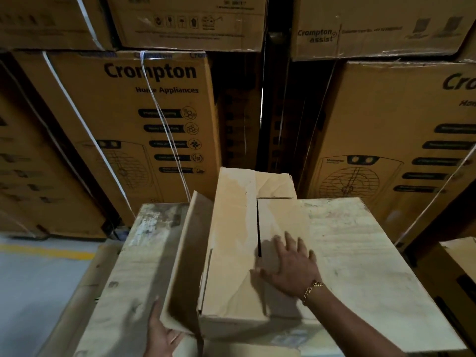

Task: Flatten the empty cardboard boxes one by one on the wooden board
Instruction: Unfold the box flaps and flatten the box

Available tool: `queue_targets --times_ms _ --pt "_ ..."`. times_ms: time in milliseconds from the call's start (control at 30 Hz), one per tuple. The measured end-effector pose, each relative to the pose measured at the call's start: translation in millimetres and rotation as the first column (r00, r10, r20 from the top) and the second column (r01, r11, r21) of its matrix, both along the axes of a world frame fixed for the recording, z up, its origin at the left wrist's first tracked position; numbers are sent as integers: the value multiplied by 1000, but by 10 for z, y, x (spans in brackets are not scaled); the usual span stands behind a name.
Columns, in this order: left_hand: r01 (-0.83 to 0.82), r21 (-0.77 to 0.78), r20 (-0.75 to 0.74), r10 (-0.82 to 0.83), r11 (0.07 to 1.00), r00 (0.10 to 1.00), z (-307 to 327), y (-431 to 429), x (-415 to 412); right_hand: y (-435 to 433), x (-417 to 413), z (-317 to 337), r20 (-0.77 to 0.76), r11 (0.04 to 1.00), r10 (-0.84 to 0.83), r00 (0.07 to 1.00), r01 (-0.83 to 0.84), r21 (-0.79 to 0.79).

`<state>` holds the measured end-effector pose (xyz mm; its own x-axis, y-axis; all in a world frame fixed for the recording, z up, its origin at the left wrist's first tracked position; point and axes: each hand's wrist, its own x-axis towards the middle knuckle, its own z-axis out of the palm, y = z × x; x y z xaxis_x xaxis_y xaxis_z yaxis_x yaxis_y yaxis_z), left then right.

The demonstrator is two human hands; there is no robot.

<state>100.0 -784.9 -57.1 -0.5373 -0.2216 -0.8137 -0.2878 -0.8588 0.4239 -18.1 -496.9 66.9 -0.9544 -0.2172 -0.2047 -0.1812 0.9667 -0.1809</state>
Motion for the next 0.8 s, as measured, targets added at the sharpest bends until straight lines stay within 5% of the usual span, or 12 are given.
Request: queue_targets --times_ms 100,167,233,300,333,400,467,533,600,800 --pt "144 -449 140 -90 882 986 -78 -153 -77 32 -89 -65 138 996 -86 987 85 15" --pt "344 -704 333 -139 622 933 53 -108 -102 -10 -87 -71 165 993 -116 979 116 11" --pt "427 -848 390 -175 315 904 324 61 -197 -80 -83 -71 110 990 -127 986 119 74" --pt "323 -935 352 -280 -146 893 771 319 -322 -160 -109 -75 50 984 -120 992 112 139" --pt "241 -910 372 -408 -338 834 927 432 -406 -195 -125 -77 49 982 -122 991 114 154" --pt "236 -795 588 -615 -559 524 1190 655 -567 -253 -149 -90 88 979 -141 986 125 162" --pt "346 -610 786 -597 -712 158 1293 819 -724 -296 -186 -96 127 977 -154 980 132 169" --pt "367 -438 870 -490 -821 -57 1349 942 -831 -330 -220 -100 157 976 -165 974 138 171" --pt "372 -374 893 -439 -850 -105 1353 1035 -917 -345 -257 -97 169 978 -168 971 142 152" --pt "368 -365 909 -412 -856 -58 1351 1110 -964 -168 -388 19 203 983 -141 969 161 -87"
